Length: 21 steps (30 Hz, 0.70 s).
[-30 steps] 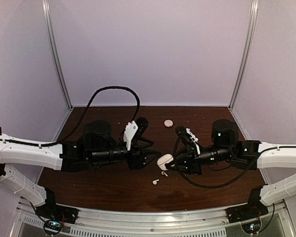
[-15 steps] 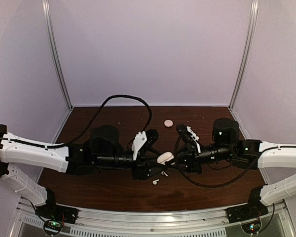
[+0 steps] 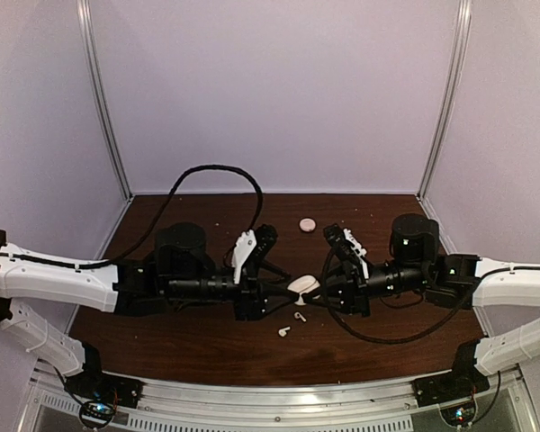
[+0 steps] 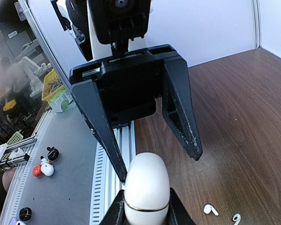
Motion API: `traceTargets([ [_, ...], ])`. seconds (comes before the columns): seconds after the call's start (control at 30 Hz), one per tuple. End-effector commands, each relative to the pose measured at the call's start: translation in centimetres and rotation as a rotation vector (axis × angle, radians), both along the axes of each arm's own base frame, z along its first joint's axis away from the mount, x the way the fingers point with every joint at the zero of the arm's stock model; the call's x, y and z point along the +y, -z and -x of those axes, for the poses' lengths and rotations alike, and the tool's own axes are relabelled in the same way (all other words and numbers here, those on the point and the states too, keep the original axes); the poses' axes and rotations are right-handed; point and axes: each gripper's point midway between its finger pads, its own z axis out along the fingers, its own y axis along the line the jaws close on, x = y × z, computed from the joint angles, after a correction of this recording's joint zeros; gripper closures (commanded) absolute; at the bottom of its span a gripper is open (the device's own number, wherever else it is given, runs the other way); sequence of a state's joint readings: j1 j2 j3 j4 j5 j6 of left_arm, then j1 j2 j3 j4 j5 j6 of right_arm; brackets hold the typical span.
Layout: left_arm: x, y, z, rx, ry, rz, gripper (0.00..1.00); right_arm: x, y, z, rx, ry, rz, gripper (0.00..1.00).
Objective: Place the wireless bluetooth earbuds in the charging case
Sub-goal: Open the charging case.
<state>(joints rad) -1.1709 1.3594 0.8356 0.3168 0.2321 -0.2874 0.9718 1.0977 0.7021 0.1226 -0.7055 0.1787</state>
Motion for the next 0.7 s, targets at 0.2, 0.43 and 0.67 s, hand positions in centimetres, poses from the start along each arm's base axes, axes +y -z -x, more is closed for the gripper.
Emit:
traceTargets([
  [0.2,1.6,-2.7,-3.4,0.013,-0.123,0.102,0.47,0.3,-0.6,2.4,-0.029,-0.101,-0.013,1.00],
  [0.43,1.8,-2.8,-3.5,0.022,-0.129,0.106,0.48,0.3,-0.7,2.2,-0.035,-0.089,-0.012,1.00],
  [0.67,2.1,-2.3,-3.4,0.009,-0.123,0.093,0.46,0.1,-0.7,1.9,-0.044,-0.061,-0.014,1.00],
])
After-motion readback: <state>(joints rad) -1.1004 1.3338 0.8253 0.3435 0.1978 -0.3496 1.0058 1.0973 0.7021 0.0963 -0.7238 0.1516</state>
